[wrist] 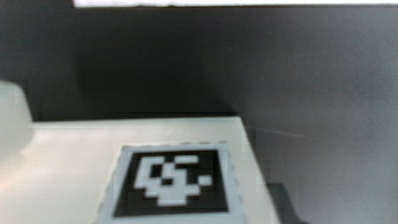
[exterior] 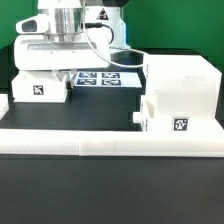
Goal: Assemble drawer
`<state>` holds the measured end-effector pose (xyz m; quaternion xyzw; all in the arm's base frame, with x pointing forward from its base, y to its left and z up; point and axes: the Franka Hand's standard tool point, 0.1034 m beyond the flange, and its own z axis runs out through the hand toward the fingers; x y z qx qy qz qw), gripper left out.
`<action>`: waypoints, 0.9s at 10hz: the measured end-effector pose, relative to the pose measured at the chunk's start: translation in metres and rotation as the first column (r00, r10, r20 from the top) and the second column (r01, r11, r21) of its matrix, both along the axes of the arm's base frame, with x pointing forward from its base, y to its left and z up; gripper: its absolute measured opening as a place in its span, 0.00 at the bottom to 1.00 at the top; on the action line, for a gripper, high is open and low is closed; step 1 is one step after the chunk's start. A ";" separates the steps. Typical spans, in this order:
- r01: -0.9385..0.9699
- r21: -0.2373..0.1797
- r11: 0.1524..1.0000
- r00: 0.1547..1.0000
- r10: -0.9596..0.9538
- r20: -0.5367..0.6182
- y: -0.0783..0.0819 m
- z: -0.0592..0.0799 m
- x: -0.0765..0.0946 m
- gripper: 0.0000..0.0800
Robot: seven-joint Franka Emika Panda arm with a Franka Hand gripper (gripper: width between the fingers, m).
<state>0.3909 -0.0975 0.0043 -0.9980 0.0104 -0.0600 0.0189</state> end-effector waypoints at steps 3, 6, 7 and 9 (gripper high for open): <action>0.000 0.000 1.000 1.000 0.000 0.000 0.000 0.000 0.000 0.05; -0.081 0.022 0.996 0.996 0.082 -0.032 0.029 0.015 0.014 0.05; -0.122 0.029 0.992 0.992 0.123 -0.038 0.042 0.025 0.025 0.05; -0.160 0.039 0.986 0.986 0.161 -0.030 0.058 0.037 0.043 0.05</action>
Offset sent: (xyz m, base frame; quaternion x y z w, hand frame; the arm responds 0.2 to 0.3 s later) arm 0.0000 0.0000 0.0000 0.0000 0.0000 0.0000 1.0000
